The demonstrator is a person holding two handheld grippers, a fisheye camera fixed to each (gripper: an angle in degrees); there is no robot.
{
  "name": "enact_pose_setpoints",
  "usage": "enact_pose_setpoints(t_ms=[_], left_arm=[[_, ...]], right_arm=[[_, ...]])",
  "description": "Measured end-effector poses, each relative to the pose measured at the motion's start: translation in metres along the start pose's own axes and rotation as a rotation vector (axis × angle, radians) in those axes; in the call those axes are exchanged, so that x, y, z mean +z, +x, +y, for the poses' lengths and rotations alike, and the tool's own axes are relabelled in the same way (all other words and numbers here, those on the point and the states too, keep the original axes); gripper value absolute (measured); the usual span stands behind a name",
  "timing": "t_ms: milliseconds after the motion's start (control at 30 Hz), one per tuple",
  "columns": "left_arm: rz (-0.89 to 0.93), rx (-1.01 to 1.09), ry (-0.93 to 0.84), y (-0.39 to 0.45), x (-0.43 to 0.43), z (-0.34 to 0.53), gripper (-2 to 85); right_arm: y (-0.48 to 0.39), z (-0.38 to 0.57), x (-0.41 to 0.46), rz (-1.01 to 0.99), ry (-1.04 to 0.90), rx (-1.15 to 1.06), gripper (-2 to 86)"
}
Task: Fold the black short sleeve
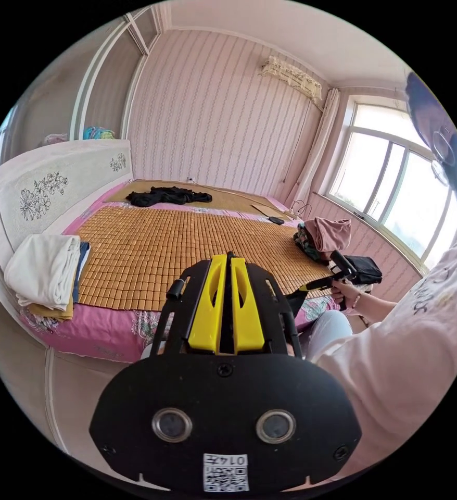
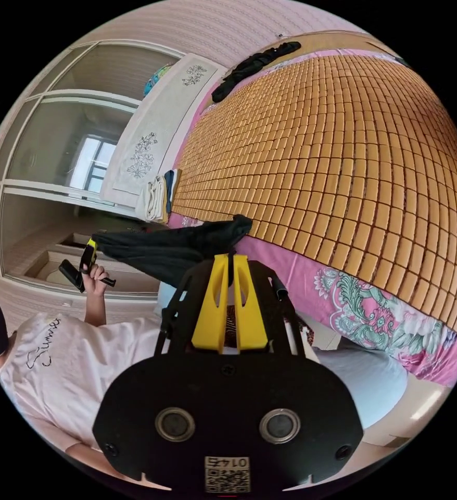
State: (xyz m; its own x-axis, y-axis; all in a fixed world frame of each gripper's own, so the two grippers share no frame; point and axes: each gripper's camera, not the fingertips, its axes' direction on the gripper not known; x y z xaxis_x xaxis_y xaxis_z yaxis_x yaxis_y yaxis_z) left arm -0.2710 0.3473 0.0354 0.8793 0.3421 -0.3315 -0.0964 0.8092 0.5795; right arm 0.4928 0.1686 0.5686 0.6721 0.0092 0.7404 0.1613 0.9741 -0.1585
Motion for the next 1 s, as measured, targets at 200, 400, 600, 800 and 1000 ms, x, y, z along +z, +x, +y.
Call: enact_pose_setpoints(t_ms=[200, 400, 600, 800, 1000], left_arm=[[-0.038, 0.006, 0.141, -0.024, -0.013, -0.058, -0.9], [-0.006, 0.046, 0.192, -0.028, 0.037, -0.252, -1.0], [0.100, 0.061, 0.514, 0.020, -0.030, -0.370, -1.0], [0.032, 0.269, 0.398, 0.030, -0.020, -0.287, -1.0], [-0.024, 0.179, -0.065, -0.002, 0.082, -0.110, -1.0]], right_arm=[[-0.038, -0.018, -0.063, -0.093, 0.175, -0.109, 0.4], [-0.141, -0.090, -0.198, 0.117, 0.666, -0.253, 0.5], [-0.245, -0.053, -0.315, 0.172, 1.007, -0.454, 0.6], [-0.207, 0.020, -0.255, 0.243, 0.863, -0.562, 0.6], [-0.065, 0.067, -0.120, 0.147, 0.515, -0.186, 0.6]])
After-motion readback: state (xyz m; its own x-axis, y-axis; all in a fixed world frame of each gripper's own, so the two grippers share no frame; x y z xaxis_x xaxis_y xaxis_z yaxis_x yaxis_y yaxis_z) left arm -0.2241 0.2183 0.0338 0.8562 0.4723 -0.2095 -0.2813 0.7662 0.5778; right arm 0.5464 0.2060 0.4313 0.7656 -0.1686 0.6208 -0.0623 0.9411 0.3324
